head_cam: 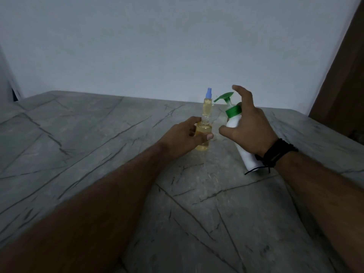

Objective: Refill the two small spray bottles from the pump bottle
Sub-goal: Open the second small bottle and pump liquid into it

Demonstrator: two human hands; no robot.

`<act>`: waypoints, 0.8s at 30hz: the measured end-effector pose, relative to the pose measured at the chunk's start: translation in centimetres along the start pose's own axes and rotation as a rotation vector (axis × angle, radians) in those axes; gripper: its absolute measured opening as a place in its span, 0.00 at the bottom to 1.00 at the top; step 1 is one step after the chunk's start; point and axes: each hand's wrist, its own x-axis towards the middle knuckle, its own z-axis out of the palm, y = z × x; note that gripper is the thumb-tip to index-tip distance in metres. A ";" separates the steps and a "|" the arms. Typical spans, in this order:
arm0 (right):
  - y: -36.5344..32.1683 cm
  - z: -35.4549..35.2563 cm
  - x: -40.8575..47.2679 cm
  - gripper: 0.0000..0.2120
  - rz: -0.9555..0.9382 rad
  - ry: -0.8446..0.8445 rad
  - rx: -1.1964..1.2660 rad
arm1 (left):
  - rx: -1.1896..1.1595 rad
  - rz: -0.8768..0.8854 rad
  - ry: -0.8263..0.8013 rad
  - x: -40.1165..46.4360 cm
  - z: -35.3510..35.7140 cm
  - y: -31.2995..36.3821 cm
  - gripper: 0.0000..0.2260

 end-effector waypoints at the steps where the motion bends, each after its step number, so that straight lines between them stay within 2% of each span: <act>1: 0.2 0.1 0.1 0.38 0.027 0.043 -0.018 | -0.007 0.002 -0.001 0.0 0.0 0.0 0.27; 5: 1.0 0.3 0.7 0.26 0.075 0.162 0.000 | -0.052 -0.002 -0.010 -0.1 -0.2 -0.2 0.27; 10: 2.5 0.6 1.6 0.24 0.094 0.239 0.028 | -0.074 -0.005 -0.030 -0.5 -0.4 -0.1 0.29; 16: 4.2 0.6 2.5 0.28 0.157 0.271 0.021 | -0.017 0.001 -0.078 0.0 -0.6 -0.5 0.35; 24: 4.8 0.6 2.4 0.38 0.181 0.293 -0.061 | -0.046 0.007 -0.079 0.1 -1.1 -1.0 0.32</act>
